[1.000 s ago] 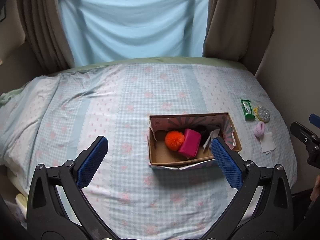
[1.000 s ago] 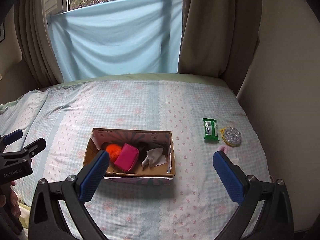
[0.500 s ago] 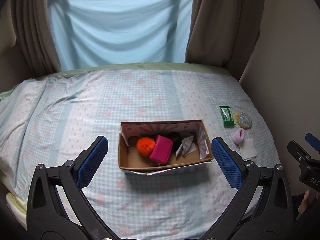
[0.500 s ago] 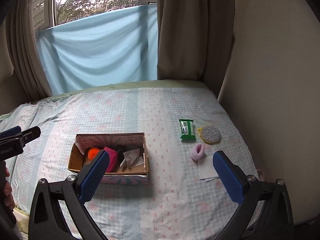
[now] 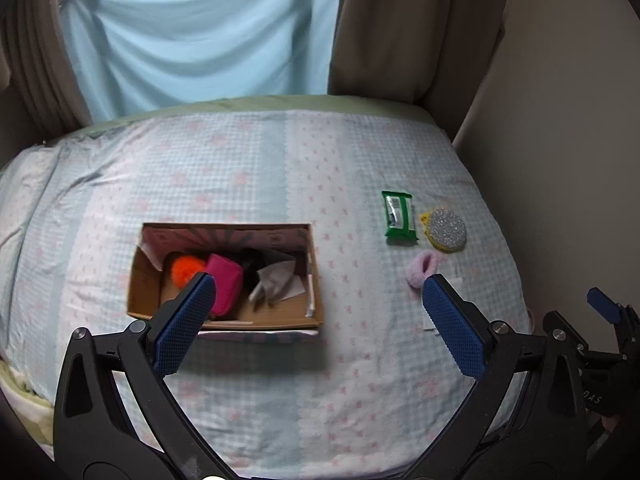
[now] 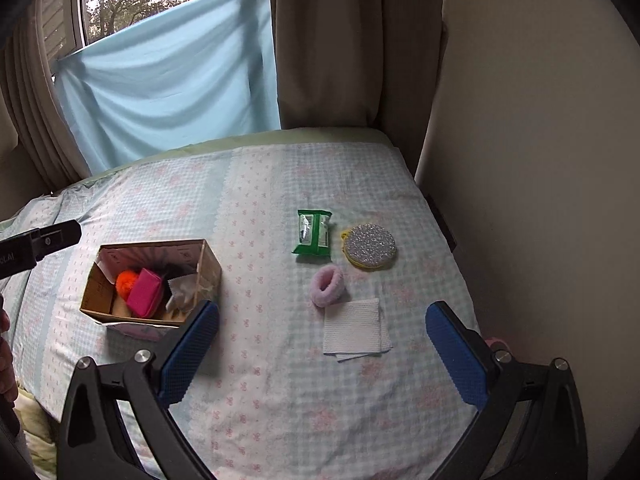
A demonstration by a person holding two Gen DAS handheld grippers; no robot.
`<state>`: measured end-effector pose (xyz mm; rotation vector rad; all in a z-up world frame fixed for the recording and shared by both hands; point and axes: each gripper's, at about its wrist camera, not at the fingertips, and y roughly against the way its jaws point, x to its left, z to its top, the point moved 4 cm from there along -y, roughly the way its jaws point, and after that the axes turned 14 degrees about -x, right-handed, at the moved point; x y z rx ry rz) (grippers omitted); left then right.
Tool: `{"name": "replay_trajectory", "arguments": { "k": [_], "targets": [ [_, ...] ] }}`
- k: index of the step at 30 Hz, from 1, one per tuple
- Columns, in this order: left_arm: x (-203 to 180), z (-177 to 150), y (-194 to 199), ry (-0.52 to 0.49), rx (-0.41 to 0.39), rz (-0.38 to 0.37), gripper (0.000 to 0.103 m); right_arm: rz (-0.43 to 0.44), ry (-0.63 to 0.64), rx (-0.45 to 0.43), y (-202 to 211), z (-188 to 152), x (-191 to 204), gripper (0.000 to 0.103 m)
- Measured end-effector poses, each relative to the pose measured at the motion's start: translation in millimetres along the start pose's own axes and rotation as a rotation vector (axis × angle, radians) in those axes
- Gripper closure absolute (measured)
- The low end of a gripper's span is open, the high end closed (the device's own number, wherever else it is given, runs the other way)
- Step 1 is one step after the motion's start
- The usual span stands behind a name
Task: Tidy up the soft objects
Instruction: 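Release the pouch and cloth into the box and lift both tools away, then grasp the pink fuzzy hair tie with the left tool while the right tool grasps the white napkin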
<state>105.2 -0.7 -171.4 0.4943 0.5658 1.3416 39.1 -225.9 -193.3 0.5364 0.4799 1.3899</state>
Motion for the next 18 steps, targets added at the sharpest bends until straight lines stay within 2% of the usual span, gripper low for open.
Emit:
{"name": "replay_trajectory", "arguments": {
  "k": [8,12,18],
  "targets": [
    [-74.5,-17.6,-59.4,-0.066,0.103,-0.031,0.000,0.008,-0.002,0.091,-50.8,-21.1,-56.1,0.000],
    [-98.9,-23.8,-92.6,-0.101,0.142,-0.060,0.000,0.013,-0.005,0.116,-76.4,-34.9,-65.8,0.000],
    [-128.4,-41.0,-154.1,-0.148,0.210,-0.143,0.000,-0.005,-0.004,0.145,-119.3,-64.3,-70.1,0.000]
  ]
}}
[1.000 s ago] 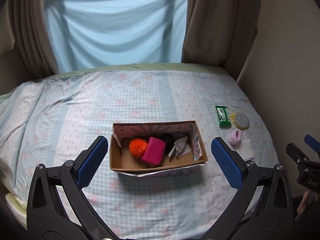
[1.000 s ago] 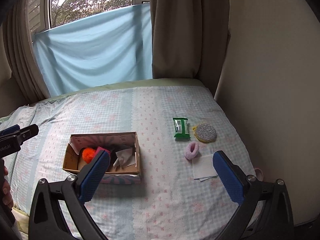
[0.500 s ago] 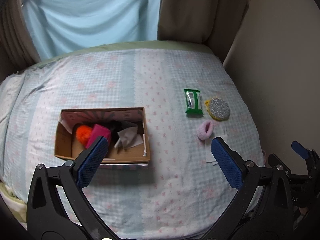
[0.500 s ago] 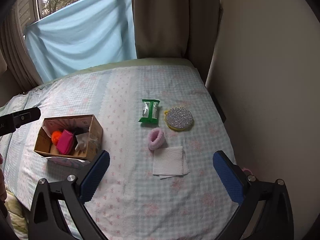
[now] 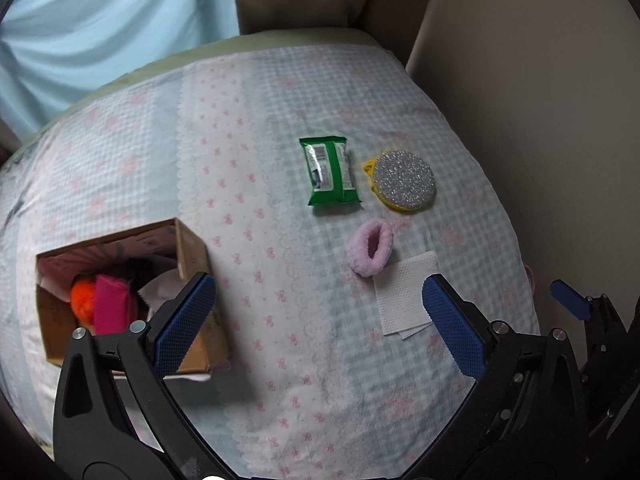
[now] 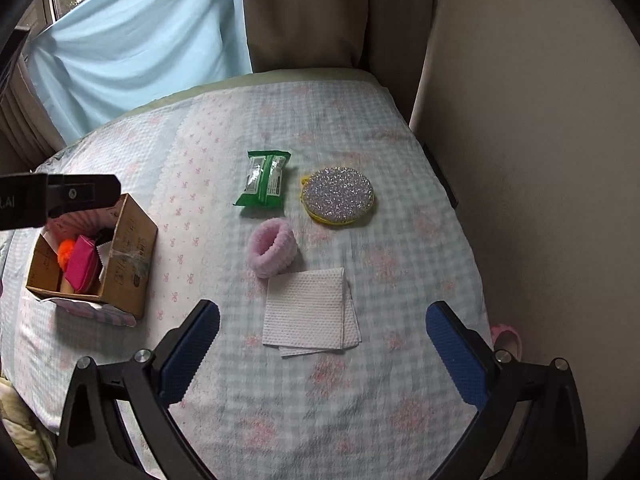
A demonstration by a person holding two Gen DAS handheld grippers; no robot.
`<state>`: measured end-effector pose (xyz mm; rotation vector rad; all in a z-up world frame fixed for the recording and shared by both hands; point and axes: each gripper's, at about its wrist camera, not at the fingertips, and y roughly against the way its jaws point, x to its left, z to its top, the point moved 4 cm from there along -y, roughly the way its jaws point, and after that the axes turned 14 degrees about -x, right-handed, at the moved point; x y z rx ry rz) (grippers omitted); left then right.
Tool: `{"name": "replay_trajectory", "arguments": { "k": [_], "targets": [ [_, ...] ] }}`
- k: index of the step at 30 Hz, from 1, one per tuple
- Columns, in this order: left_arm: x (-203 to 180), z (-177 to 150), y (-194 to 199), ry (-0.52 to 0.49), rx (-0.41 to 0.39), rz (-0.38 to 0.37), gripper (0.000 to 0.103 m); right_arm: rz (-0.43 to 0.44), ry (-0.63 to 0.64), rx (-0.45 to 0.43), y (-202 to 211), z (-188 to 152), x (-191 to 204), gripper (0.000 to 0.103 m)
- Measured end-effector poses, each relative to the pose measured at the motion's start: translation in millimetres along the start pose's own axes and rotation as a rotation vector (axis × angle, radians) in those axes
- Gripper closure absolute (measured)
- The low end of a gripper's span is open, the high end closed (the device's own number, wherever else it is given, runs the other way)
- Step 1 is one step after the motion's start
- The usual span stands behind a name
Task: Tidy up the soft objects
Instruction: 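Grasp the pink fuzzy hair tie with the left tool while the right tool grasps the white napkin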
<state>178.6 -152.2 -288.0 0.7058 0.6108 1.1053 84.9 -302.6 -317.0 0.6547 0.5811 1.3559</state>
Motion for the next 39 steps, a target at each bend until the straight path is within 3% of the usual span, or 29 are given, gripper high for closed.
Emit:
{"name": "replay_trajectory", "arguments": {
  "k": [5,12,19,24,25,26,28,31,35,39],
  "targets": [
    [-23.1,-10.9,-64.0,-0.070,0.065,-0.080,0.001,0.035,0.010,0.033,-43.0,-23.2,8.5,0.000],
    [-44.1,-33.4,-144.2,-0.133,0.158,-0.157,0.003,0.015,0.042,0.067,-98.5,-57.2,18.4,0.000],
    [-58.4,-54.4,-201.9,-0.172,0.241,-0.173,0.024,0.001,0.011,0.109,-136.3,-83.5,13.4,0.000],
    [-62.8,-63.8,-216.8,-0.179,0.261,-0.168,0.027,-0.010,-0.001,0.141,-152.7,-91.3,10.2,0.001],
    [-63.3,-65.5,-219.2,-0.180,0.266,-0.168,0.036,-0.008,-0.001,0.141,-154.7,-91.7,10.5,0.003],
    [-63.8,-67.0,-221.3,-0.180,0.272,-0.170,0.049,-0.003,0.001,0.140,-155.7,-91.2,11.1,0.009],
    [-64.3,-70.6,-225.8,-0.183,0.286,-0.171,0.060,0.000,0.011,0.142,-156.9,-89.6,12.7,0.023],
    [-67.0,-69.0,-230.2,-0.185,0.284,-0.177,0.071,0.001,0.030,0.137,-157.3,-87.1,16.1,0.040],
    [-66.2,-66.8,-229.1,-0.189,0.276,-0.174,0.075,0.013,0.027,0.134,-154.9,-81.0,16.0,0.069],
    [-56.0,-56.9,-226.2,-0.172,0.268,-0.162,0.076,0.043,0.012,0.145,-154.2,-77.2,15.6,0.083]
  ]
}}
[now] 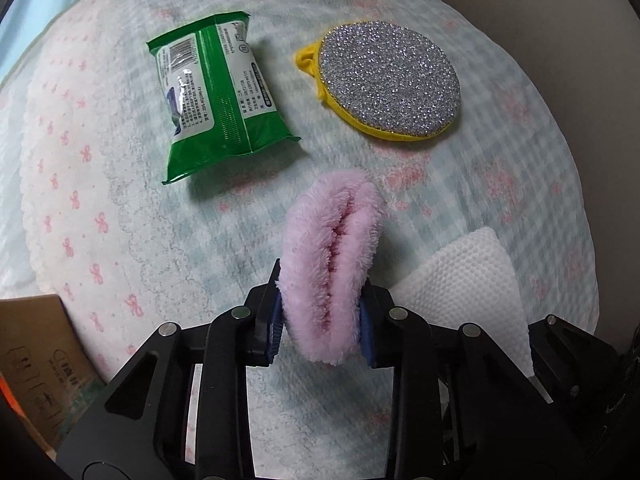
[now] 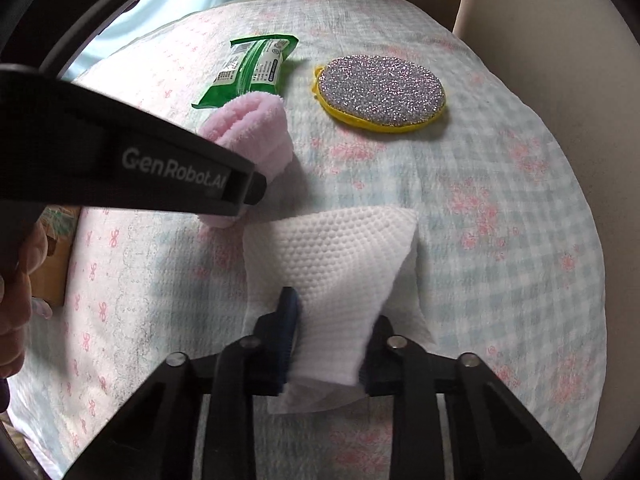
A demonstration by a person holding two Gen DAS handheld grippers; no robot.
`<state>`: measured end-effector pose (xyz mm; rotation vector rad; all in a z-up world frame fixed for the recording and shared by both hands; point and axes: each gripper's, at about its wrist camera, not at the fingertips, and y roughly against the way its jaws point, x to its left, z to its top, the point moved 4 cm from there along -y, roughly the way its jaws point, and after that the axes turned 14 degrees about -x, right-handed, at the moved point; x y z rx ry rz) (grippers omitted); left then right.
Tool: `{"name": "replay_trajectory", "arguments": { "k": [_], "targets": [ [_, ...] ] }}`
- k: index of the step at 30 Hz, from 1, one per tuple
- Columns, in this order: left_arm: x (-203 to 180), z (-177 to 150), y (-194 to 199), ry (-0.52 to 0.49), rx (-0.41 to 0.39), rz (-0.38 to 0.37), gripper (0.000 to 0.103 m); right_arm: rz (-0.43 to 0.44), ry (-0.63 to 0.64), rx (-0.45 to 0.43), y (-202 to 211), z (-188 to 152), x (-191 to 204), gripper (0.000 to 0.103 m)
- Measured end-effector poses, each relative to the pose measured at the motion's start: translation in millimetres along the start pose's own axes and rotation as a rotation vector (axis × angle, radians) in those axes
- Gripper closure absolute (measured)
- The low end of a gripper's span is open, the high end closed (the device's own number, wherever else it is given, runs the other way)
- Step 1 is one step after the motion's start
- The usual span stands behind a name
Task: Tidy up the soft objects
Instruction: 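Grasp the pink fuzzy hair tie with the left tool while the right tool grasps the white napkin, then carry the hair tie and napkin over the cardboard box with both tools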
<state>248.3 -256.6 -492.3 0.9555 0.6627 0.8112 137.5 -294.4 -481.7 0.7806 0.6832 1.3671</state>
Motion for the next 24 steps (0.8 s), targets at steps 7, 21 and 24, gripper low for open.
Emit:
{"name": "replay_trajectory", "arguments": {
  "k": [7,21,24],
  "targets": [
    [10.6,2.6,21.1,0.023,-0.019,0.023,0.076,0.014,-0.028,-0.022,10.9,12.8,-0.5,0.092],
    [-5.5,18.5,125.9,0.070,-0.158,0.057,0.076,-0.007,-0.021,-0.126,95.5,57.9,-12.4,0.093],
    [-12.4,21.3,160.6,0.094,-0.205,0.066,0.076,-0.002,-0.009,-0.153,123.8,73.2,-13.1,0.093]
  ]
}}
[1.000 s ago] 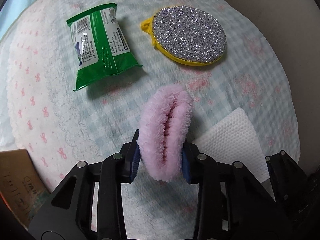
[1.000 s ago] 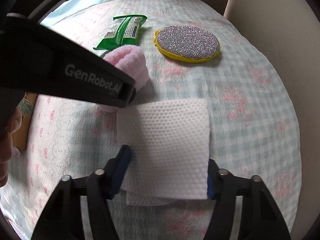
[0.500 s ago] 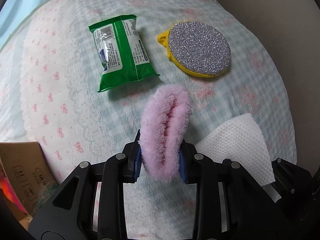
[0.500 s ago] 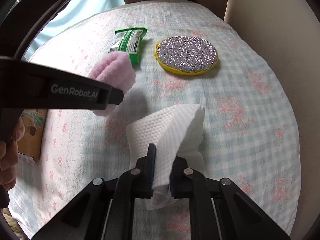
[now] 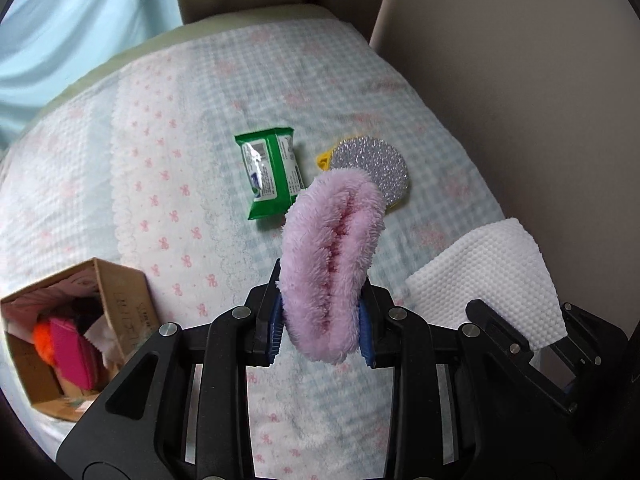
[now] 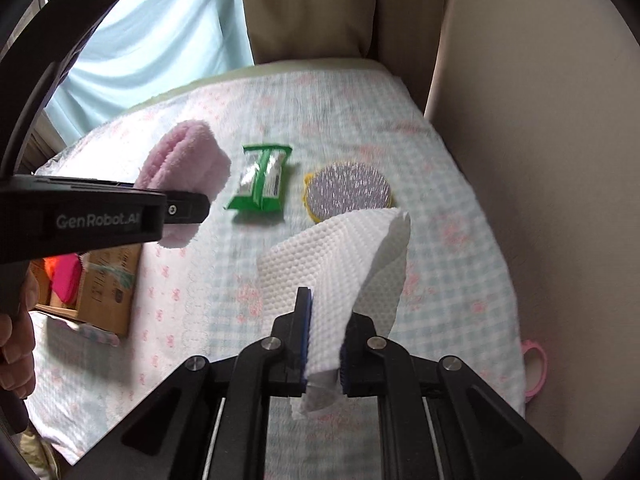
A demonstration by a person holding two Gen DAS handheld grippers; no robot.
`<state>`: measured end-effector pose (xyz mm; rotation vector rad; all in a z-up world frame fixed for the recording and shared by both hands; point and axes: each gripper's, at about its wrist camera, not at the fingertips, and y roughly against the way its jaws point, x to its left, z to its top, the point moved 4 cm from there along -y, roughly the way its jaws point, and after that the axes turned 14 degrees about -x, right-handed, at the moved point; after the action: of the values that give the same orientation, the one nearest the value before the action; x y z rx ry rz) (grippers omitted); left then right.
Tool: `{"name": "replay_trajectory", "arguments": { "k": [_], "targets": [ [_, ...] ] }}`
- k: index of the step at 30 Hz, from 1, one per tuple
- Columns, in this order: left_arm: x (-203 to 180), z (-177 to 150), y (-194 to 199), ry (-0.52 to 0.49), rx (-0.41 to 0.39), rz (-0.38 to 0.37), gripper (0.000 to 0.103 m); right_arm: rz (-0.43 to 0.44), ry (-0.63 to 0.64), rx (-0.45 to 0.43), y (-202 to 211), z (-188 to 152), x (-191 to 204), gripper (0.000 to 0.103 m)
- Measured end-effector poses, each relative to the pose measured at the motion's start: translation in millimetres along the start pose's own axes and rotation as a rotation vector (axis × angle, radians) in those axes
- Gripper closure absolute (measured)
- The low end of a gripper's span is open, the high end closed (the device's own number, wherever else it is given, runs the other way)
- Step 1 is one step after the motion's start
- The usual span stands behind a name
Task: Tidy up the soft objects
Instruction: 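Carry the hair tie and napkin over the cardboard box with both tools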
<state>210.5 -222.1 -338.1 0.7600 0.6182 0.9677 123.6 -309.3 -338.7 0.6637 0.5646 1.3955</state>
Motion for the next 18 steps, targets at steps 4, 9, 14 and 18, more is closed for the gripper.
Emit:
{"name": "replay_trajectory", "arguments": {
  "k": [4,9,14,18],
  "targets": [
    [4.1,12.5,47.9,0.028,-0.062,0.023,0.076,0.014,0.028,-0.033,34.1,26.6,7.6,0.093],
    [19.3,17.6,99.6,0.070,-0.119,0.059,0.076,0.041,0.056,-0.077,68.5,56.3,23.6,0.093],
    [49.7,12.8,144.9,0.141,-0.159,0.095,0.076,0.087,0.074,-0.115,95.8,79.0,53.9,0.093],
    [82.7,1.6,182.1,0.178,-0.193,0.124,0.076,0.128,0.122,-0.132,114.1,91.2,95.2,0.093]
  ]
}}
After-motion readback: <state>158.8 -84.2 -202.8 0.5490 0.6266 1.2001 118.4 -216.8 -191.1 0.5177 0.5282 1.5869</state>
